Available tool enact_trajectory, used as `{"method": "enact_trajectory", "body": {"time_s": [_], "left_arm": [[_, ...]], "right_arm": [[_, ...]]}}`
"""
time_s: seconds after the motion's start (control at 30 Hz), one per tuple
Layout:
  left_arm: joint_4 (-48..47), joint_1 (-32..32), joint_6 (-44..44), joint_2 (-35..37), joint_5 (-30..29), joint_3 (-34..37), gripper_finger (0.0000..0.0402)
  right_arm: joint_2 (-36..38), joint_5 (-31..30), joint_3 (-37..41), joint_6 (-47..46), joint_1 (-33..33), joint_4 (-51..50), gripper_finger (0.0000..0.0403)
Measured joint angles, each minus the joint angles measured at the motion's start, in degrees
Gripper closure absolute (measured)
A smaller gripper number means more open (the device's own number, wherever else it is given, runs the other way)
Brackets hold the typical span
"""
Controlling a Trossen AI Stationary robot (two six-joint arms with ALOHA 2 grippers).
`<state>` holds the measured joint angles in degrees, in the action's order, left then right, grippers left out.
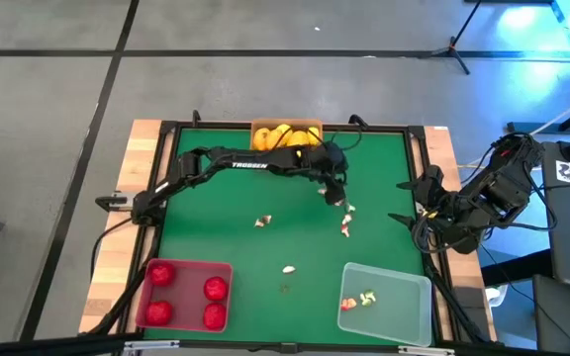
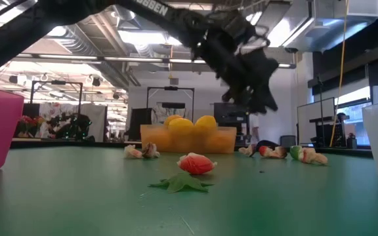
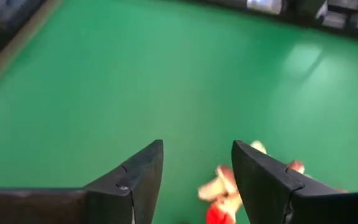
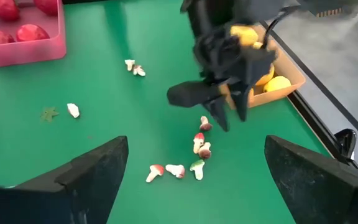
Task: Sort produce into baskets
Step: Put the brown mushroom into the transparent bin
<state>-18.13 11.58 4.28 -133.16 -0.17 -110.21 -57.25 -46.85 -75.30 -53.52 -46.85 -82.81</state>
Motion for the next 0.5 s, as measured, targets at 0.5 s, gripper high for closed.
{"method": "enact_trajectory", "body": {"time_s": [0.5], "left_arm": [[19.67, -1.08, 3.56, 0.61, -0.56, 16.66, 0.0245]], "right_arm": [[0.00, 0.02, 0.00, 0.00, 0.00, -0.24, 0.0029]]}}
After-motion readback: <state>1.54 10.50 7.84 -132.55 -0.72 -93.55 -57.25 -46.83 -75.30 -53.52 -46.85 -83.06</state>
